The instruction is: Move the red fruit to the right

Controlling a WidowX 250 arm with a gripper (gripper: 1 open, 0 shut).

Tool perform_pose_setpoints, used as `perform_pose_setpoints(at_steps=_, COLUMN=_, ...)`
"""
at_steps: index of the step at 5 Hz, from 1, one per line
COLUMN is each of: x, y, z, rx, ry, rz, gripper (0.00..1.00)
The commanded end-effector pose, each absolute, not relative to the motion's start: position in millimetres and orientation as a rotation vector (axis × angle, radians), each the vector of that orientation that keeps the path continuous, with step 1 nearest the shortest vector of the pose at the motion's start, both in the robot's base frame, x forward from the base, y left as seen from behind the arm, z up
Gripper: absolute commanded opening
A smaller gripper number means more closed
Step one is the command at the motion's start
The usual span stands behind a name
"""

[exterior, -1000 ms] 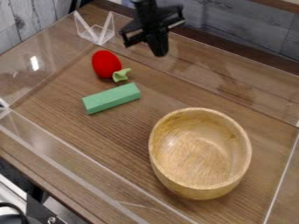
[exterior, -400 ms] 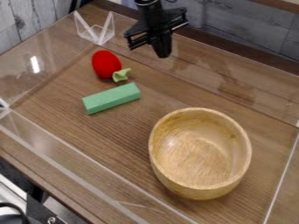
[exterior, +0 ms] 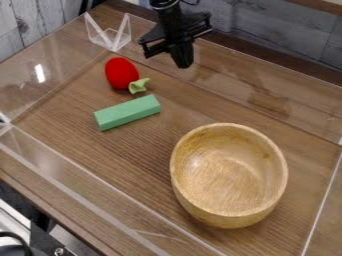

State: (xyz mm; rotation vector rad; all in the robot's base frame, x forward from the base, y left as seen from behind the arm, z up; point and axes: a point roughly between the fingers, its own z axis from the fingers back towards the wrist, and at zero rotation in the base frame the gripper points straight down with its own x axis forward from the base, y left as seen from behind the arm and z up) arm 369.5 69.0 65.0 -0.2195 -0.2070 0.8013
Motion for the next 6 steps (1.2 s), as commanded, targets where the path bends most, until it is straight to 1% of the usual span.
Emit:
perform_pose_setpoints(at_steps=1, x=379, y=56, z=82.1, rx=-0.224, ry=-0.268, rz=0.81, gripper=0.0)
perform_pose_setpoints(at_steps=2, x=376, y=43, z=79.8, rx=-0.218, ry=-0.275, rz=0.831, gripper=0.0)
perform_pose_setpoints(at_steps=4, x=380, y=29, z=89.3, rx=-0.222, ry=-0.288, rz=0.801, gripper=0.0)
perform_pose_setpoints(at_steps=5, x=369, y=28, z=98.9, rx=-0.219, ry=-0.302, rz=0.836, gripper=0.0)
perform_pose_setpoints(at_steps=6, x=353, y=40, z=108.6, rx=-0.209, ry=-0.315, rz=0.895, gripper=0.0)
